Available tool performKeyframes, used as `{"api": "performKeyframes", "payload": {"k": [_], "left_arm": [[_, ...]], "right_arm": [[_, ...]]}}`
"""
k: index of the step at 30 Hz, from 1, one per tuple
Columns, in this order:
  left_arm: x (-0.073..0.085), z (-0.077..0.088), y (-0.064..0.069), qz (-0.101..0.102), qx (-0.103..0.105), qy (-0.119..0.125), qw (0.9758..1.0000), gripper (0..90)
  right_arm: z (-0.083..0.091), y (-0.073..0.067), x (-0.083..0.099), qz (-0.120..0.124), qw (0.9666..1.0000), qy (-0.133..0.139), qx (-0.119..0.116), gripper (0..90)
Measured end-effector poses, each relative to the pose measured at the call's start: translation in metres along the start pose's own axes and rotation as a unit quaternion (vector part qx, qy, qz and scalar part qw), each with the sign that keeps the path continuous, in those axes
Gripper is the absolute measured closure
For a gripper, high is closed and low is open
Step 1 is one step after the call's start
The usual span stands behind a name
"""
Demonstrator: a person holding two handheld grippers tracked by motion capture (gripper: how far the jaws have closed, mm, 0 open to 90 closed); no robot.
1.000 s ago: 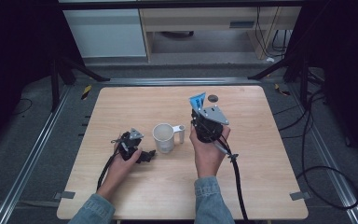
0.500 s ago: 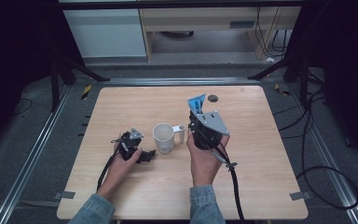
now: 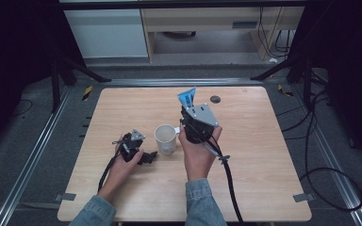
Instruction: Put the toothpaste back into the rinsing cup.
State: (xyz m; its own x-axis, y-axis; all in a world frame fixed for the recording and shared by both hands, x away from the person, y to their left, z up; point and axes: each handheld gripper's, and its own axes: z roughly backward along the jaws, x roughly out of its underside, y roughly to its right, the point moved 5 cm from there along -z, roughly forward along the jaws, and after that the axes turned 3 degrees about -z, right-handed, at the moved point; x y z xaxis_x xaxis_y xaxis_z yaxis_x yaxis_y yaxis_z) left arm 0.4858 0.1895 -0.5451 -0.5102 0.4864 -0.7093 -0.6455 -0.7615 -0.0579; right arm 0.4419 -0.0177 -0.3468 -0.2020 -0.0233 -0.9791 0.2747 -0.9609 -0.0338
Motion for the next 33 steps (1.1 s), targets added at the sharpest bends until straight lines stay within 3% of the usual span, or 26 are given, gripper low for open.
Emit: {"api": "performKeyframes", "payload": {"k": [17,27,33], "left_arm": [[0.0,0.0,0.0,0.001,-0.001,0.001,1.0,0.0],[0.0,0.0,0.0,0.001,0.0,0.0,1.0,0.0],[-0.001,0.0,0.0,0.002,-0.001,0.003,1.0,0.0]], "right_arm": [[-0.014,-0.017,-0.025,0.033,0.9993,0.007,-0.018,73.3],[-0.029,-0.026,-0.02,0.023,0.9986,0.006,-0.047,73.3],[-0.029,-0.036,-0.02,0.017,0.9983,0.029,-0.047,73.3]]}}
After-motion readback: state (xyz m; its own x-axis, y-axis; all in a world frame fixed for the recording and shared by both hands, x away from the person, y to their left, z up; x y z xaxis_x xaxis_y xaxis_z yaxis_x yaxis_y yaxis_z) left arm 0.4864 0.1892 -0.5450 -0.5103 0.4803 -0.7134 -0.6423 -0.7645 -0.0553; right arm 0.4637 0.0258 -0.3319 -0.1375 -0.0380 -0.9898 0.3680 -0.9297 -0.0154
